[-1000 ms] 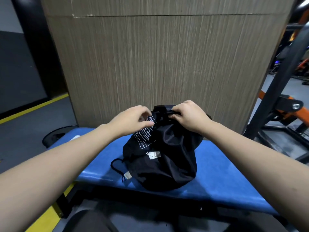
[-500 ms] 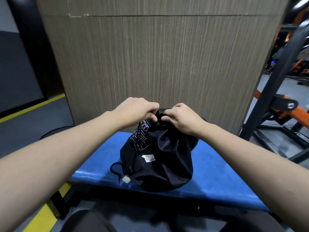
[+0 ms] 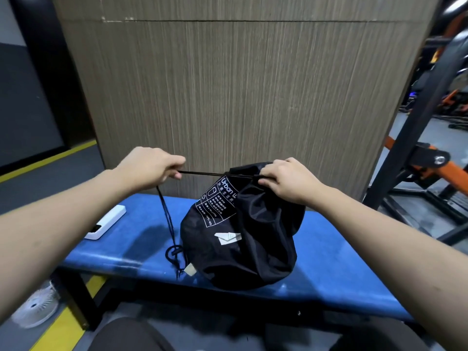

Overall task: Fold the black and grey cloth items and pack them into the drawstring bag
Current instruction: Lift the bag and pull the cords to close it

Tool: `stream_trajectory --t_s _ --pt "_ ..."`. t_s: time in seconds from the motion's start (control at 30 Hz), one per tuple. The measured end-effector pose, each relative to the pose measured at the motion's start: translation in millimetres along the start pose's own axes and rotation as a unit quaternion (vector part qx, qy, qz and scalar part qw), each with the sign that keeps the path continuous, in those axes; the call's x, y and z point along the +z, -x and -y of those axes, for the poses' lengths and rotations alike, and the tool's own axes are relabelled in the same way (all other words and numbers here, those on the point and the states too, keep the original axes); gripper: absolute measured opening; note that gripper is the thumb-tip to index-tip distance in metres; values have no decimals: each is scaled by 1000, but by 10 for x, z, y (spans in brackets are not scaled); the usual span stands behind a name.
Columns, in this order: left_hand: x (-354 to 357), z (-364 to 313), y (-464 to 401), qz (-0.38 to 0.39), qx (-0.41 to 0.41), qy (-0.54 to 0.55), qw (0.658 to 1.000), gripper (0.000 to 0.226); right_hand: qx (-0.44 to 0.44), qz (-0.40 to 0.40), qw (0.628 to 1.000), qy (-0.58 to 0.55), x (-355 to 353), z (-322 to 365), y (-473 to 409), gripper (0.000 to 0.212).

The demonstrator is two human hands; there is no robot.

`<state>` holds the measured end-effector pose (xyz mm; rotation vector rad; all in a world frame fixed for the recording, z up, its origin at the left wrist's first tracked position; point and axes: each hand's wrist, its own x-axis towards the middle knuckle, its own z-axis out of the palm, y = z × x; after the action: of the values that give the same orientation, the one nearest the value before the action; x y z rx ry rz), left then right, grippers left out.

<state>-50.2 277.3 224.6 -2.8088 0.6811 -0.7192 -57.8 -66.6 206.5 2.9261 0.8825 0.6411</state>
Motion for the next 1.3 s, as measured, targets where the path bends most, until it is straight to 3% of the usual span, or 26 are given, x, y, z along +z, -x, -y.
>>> stream_trajectory --t_s 0.17,0.4,0.5,0.63,0.77,1.03,1.17,1.3 --pt "131 160 154 21 -29 -1 999 33 31 24 999 -25 19 106 -30 23" --pt "123 -193 7 127 -32 0 991 36 73 8 994 -79 13 243 -44 32" --pt "71 -532 -82 107 -2 85 991 39 43 -1 997 -67 -20 273 -56 41" --pt "-43 -1063 -256 37 5 193 981 37 1 -11 997 -70 5 340 -75 32" --pt "-79 -1168 -396 16 32 127 991 29 -4 3 997 -78 -5 313 -69 26" --pt "-79 -1037 -334 -29 182 -4 983 34 -42 -15 998 -52 21 347 -1 23" --pt "-99 -971 -309 -14 198 -1 980 33 -60 -61 996 -31 96 335 51 36" --pt "-44 -902 -273 -32 211 18 977 30 -86 -88 992 -12 118 285 87 33"
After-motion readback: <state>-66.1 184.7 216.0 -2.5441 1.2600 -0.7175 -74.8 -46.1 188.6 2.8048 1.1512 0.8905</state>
